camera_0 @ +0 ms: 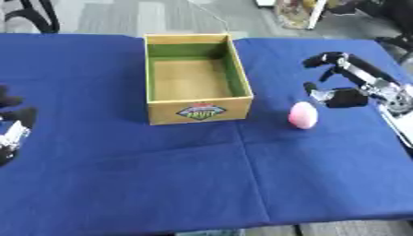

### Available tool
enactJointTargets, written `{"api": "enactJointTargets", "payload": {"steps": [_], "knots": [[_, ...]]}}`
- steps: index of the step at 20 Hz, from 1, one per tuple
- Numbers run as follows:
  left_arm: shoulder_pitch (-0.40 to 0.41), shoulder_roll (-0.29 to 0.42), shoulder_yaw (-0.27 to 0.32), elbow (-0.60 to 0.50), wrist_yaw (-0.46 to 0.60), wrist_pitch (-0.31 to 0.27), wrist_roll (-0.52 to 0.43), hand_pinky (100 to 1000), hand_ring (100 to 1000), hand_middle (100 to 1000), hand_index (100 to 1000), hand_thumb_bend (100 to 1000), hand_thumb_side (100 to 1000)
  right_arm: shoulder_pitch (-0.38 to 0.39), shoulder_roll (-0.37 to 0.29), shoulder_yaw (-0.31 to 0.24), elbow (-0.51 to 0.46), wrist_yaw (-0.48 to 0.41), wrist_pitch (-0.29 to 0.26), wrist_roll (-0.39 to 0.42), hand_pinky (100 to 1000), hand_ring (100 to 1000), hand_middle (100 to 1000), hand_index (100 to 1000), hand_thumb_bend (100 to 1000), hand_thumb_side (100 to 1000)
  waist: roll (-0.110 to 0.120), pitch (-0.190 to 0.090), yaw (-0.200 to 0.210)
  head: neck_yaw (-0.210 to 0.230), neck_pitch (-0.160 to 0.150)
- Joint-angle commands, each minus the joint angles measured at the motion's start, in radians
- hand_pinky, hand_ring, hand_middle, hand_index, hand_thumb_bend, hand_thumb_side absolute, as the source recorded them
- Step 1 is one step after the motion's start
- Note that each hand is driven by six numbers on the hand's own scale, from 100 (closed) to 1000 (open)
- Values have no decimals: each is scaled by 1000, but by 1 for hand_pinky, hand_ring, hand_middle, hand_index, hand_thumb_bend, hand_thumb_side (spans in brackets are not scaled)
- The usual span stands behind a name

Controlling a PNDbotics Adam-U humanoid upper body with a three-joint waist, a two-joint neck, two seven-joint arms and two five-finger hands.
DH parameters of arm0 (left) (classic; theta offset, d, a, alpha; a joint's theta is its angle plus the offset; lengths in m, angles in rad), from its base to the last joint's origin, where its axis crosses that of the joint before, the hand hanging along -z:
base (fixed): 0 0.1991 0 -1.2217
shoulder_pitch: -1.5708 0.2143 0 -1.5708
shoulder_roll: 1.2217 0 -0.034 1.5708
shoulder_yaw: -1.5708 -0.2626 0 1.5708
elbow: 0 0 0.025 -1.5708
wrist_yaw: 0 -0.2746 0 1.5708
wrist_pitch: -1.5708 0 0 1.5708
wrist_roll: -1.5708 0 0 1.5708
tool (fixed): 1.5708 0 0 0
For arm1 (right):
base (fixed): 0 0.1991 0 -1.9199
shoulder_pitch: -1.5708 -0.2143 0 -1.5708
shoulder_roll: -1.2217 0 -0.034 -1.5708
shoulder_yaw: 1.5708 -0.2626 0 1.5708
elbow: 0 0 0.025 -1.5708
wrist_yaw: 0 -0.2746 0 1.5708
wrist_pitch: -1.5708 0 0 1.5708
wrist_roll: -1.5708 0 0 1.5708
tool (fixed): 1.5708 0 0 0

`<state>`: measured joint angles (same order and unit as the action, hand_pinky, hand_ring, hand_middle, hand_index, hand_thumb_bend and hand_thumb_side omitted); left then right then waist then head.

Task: Pick up objects on the table and place them in the box.

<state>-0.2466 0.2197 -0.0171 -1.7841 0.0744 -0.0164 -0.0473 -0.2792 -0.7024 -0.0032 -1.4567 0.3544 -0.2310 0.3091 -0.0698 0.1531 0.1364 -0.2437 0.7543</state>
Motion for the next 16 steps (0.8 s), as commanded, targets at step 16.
{"api": "enactJointTargets", "payload": {"steps": [16], "knots": [[-11,12,2,-19,3,-1,-4,641,713,539,708,449,150,-19,-24,37,90,232,-43,71,697,883,835,876,312,487,4,-13,4,-6,2]]}}
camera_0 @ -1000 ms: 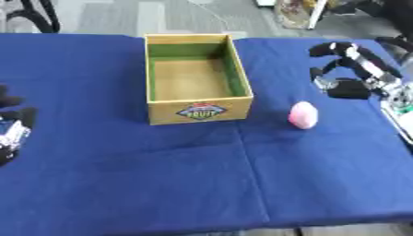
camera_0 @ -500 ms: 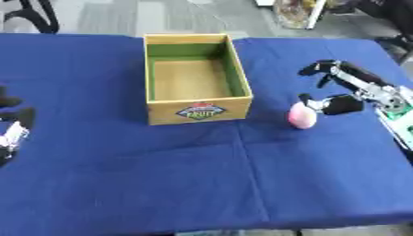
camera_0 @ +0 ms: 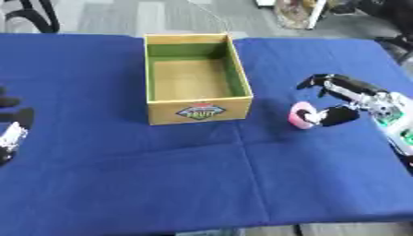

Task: Pick up objects on the table and place them in the box.

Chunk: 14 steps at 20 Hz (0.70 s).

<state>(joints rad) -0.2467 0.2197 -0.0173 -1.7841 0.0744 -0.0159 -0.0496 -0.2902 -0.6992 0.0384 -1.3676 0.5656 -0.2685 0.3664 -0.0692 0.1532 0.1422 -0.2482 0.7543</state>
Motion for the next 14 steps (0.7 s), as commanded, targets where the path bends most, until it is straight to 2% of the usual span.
{"api": "enactJointTargets", "payload": {"steps": [1,8,12,14], "knots": [[-12,13,2,-19,3,-2,-2,641,713,539,708,449,150,-9,-25,-3,5,29,-7,18,697,882,835,875,309,502,4,-13,-1,-2,2],[-14,13,1,-21,5,-1,-1,641,714,538,708,425,146,-16,-14,4,46,79,-1,9,696,871,825,863,314,477,7,-12,3,-5,-1],[-13,12,1,-20,5,-1,-1,641,714,538,708,424,146,-18,-8,10,65,132,1,-18,697,857,813,856,316,503,7,-12,4,-6,-1],[-13,12,1,-20,5,-1,-1,641,714,539,708,422,147,-19,-5,12,70,156,2,-34,663,819,781,832,279,512,7,-12,3,-6,-1]]}}
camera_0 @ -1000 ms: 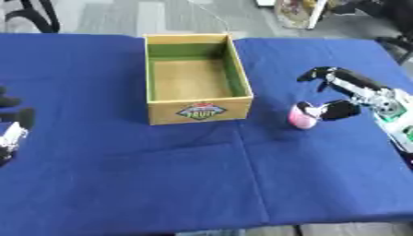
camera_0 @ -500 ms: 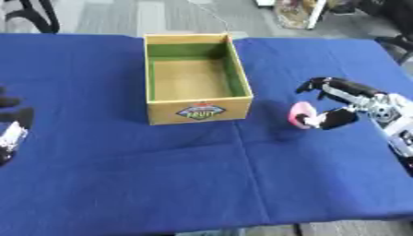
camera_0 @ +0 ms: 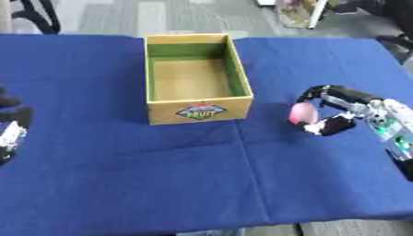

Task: Pick up objects on the table and place them in the box.

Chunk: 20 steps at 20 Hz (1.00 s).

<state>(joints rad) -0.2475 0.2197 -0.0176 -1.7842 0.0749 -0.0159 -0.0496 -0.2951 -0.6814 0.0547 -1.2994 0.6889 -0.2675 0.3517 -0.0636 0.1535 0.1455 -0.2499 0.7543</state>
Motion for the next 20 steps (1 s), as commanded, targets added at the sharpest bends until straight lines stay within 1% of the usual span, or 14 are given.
{"api": "enactJointTargets", "payload": {"steps": [1,2,3,6,7,9,11,12,15,20], "knots": [[-12,12,1,-20,4,-1,0,641,714,539,708,420,147,-15,-21,-5,4,41,3,-29,638,801,766,819,248,508,1,-12,0,-5,0],[-12,12,1,-20,4,-1,0,641,714,538,708,416,147,-15,-20,-5,5,48,5,-40,609,777,748,805,199,493,1,-12,0,-5,-1],[-12,12,2,-20,4,0,0,641,714,538,708,409,144,-16,-19,-6,5,53,8,-54,576,746,719,789,107,460,1,-12,0,-5,-1],[-12,12,1,-20,4,1,0,641,714,538,708,404,144,-18,-18,-4,5,61,15,-93,518,698,664,758,100,418,1,-13,0,-6,-1],[-12,11,1,-19,4,1,1,641,714,538,708,401,144,-18,-18,-3,6,63,16,-105,457,647,610,718,100,386,0,-13,0,-6,-1],[-12,11,1,-19,4,1,1,641,714,538,708,399,143,-18,-18,-3,7,66,16,-126,366,580,537,658,100,346,0,-13,0,-6,0],[-12,11,2,-19,4,2,2,641,714,538,708,396,143,-19,-19,-4,4,61,15,-149,291,531,477,605,100,312,-1,-13,0,-5,0],[-12,11,2,-19,4,2,2,641,714,538,708,396,143,-19,-20,-5,-1,56,14,-159,270,520,459,582,100,299,-1,-13,-1,-5,0],[-11,12,2,-19,4,2,3,641,714,538,708,395,143,-26,-32,-10,-36,27,8,-187,253,514,431,554,100,281,-2,-15,-2,-4,2],[-8,13,1,-19,4,3,3,641,715,538,707,391,141,-57,-62,-20,-114,-62,7,-204,245,517,419,550,100,255,-4,-18,-1,-3,5]]}}
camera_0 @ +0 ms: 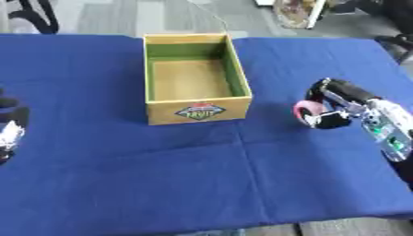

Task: Pick up objects on the table and place them in the box.

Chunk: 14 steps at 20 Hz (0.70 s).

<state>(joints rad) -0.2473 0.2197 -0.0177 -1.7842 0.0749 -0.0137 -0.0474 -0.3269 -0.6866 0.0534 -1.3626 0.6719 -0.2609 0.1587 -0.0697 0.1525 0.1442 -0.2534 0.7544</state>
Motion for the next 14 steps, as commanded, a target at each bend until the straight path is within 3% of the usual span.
{"api": "enactJointTargets", "payload": {"steps": [1,9,14], "knots": [[-8,13,1,-19,5,1,0,641,715,538,707,391,141,-36,-63,-18,-62,-62,0,-12,244,518,417,549,100,250,2,-18,1,0,5],[-13,14,-8,-24,6,0,-8,640,715,538,707,391,135,-166,-94,17,-97,-158,-17,9,249,525,417,553,100,239,2,-15,31,-12,-3],[-27,14,-17,-29,9,-1,-18,640,715,538,707,394,132,-256,-80,52,-33,-150,-33,24,253,528,421,561,100,240,-1,-6,69,-27,-15]]}}
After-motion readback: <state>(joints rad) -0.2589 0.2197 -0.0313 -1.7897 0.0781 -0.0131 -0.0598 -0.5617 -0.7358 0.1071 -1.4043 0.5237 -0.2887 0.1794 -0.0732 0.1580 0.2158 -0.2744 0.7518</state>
